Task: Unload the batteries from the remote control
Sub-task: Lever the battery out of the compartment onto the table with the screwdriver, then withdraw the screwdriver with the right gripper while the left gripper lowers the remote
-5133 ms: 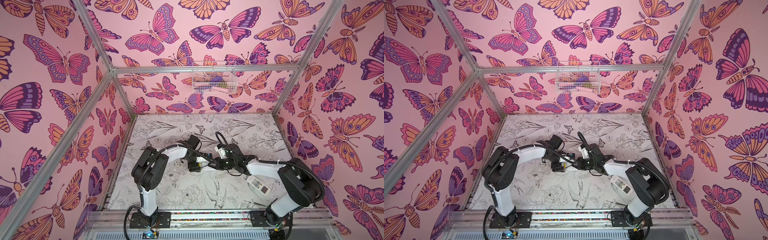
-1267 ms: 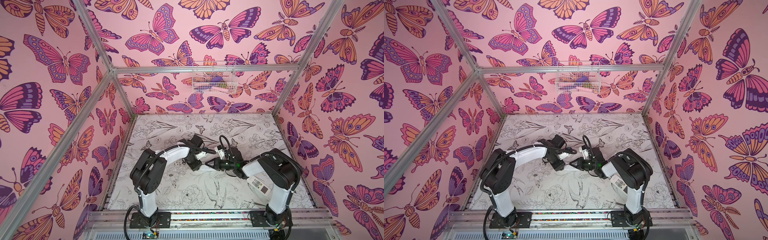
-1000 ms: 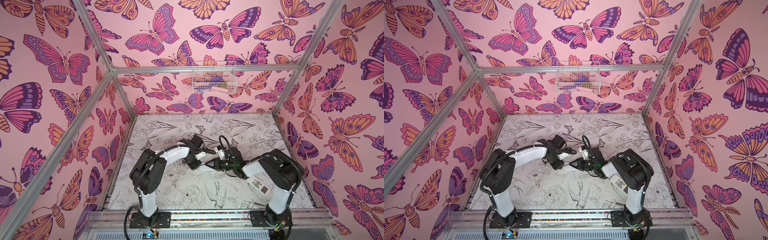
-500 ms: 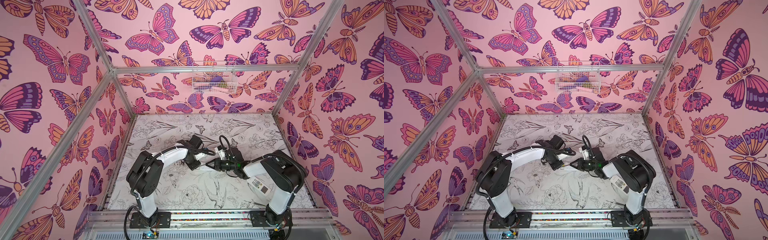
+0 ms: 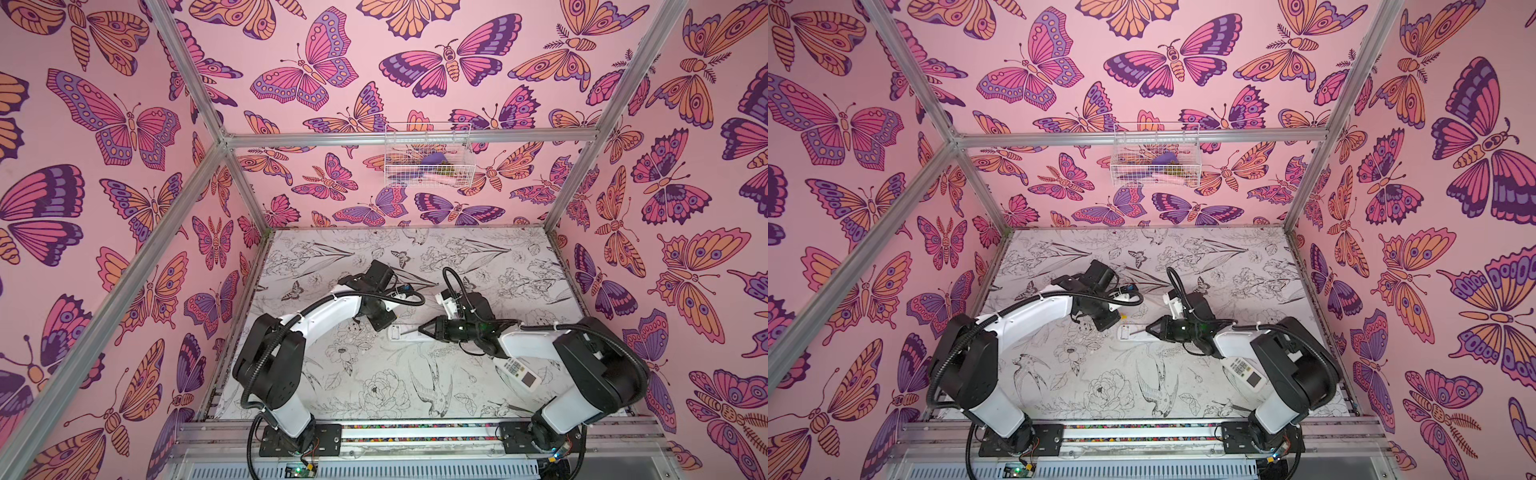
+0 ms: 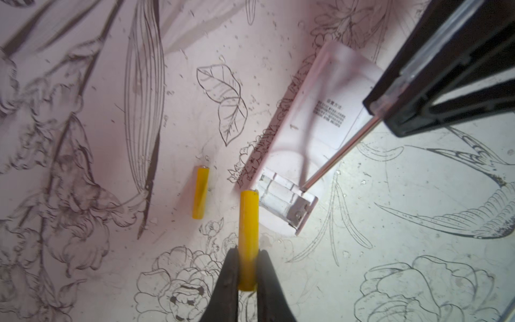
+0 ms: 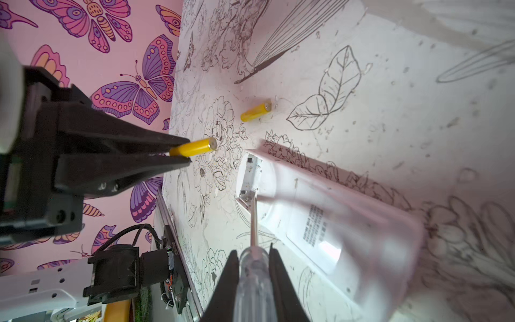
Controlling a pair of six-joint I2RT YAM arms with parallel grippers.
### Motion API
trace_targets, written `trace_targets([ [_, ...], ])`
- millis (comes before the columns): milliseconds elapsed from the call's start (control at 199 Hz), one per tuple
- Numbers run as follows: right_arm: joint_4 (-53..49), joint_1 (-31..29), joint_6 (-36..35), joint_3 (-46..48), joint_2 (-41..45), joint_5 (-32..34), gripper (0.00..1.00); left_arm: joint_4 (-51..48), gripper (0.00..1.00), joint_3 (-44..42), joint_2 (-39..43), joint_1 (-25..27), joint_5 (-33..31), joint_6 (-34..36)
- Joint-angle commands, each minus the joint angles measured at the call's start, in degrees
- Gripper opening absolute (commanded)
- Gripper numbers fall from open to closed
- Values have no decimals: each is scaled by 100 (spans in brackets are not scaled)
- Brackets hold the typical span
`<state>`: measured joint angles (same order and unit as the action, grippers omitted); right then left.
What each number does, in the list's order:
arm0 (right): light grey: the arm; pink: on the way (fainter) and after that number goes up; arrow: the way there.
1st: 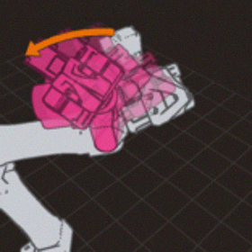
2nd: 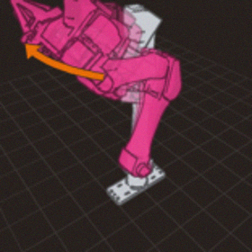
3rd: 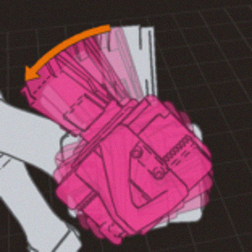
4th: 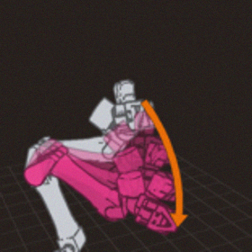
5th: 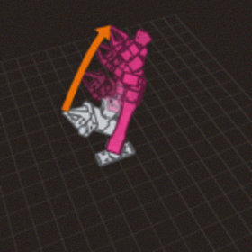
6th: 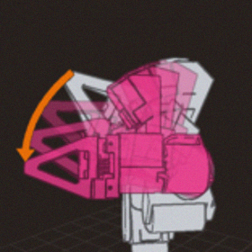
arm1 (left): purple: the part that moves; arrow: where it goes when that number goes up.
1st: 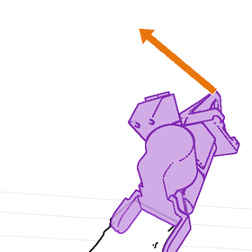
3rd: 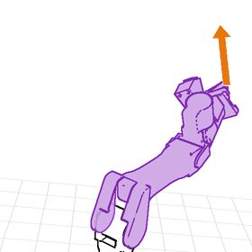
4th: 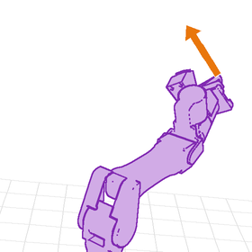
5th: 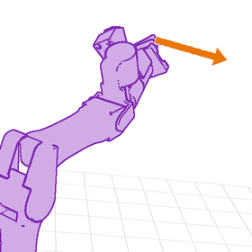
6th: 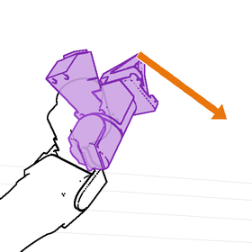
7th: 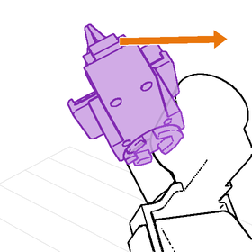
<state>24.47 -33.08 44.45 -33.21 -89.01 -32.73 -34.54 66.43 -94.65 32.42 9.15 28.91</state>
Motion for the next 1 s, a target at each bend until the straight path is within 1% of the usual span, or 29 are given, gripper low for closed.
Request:
trace_targets([
  [0, -918, 64, -326, -36, 505, 344, 0, 426, 1, -247, 24, -69, 133, 519],
  [105, -1384, 91, -524, -36, 985, 613, 0, 661, 1, -376, -80, -131, 351, 536],
  [206, -1871, 141, -633, -34, 1386, 936, 0, 951, 1, -582, -116, -156, 430, 607],
  [301, -2188, 197, -775, -35, 1738, 1104, 0, 1073, 1, -668, -162, -205, 395, 567],
  [441, -2740, 244, -929, -49, 2254, 1714, 0, 1362, 2, -878, -246, -236, 339, 735],
  [572, -2912, 291, -1038, 4, 2649, 2013, 0, 1508, 3, -928, -331, -237, 197, 736],
  [667, -2965, 309, -976, 121, 2881, 2374, 0, 1655, 3, -998, -388, -253, 116, 843],
  [888, -2882, 372, -906, 341, 3073, 2466, 0, 1934, 6, -1206, -554, -267, -157, 1129],
  [998, -2863, 381, -879, 371, 3083, 2408, 0, 1888, 9, -1169, -581, -267, -238, 1031],
])
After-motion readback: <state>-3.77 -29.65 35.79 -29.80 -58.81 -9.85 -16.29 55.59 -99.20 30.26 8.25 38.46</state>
